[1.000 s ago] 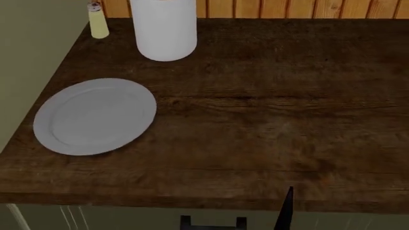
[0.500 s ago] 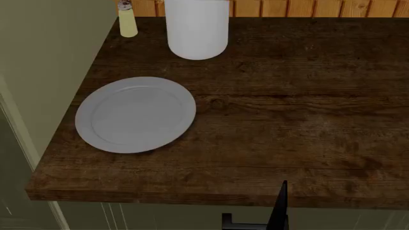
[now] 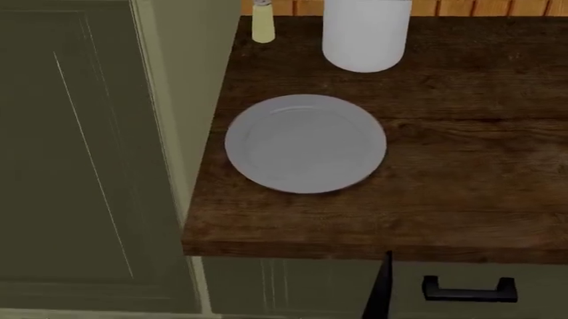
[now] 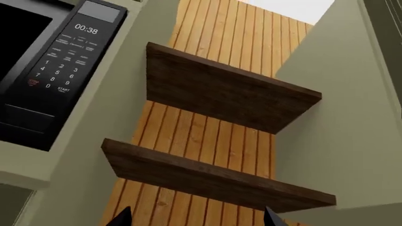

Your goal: Pick the butter stick from the counter and place it in the microwave.

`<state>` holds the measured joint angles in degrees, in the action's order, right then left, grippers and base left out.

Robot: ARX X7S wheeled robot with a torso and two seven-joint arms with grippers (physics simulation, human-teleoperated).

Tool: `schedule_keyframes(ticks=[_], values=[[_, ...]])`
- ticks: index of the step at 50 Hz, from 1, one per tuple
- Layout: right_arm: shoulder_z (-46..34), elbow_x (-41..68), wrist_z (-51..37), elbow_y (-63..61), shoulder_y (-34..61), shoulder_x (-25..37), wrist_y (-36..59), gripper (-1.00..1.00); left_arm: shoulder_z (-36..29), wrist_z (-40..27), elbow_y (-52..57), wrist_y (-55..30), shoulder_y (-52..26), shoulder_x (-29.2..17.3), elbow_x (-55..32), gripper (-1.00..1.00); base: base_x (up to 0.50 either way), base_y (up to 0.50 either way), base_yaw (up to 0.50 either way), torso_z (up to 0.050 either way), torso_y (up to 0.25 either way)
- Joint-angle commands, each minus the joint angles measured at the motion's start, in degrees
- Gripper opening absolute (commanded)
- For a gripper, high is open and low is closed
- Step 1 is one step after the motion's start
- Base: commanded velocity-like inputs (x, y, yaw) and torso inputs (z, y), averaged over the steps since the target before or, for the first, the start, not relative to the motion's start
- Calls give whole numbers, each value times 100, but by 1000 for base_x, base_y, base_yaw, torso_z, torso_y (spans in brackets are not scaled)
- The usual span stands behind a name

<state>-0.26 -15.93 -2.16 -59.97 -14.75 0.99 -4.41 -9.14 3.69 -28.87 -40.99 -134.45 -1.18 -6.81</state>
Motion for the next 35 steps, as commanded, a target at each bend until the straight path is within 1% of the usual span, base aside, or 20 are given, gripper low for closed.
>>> schedule_keyframes(ticks=[1, 35], values=[[135, -118, 158, -3, -27, -98, 16, 100, 192, 18, -82, 18, -55, 116, 0, -100, -42, 500, 0, 0, 0], [199, -79, 135, -3, -150, -98, -94, 100, 149, 28, -100, 24, -55, 116, -35, -100, -42, 500, 0, 0, 0]])
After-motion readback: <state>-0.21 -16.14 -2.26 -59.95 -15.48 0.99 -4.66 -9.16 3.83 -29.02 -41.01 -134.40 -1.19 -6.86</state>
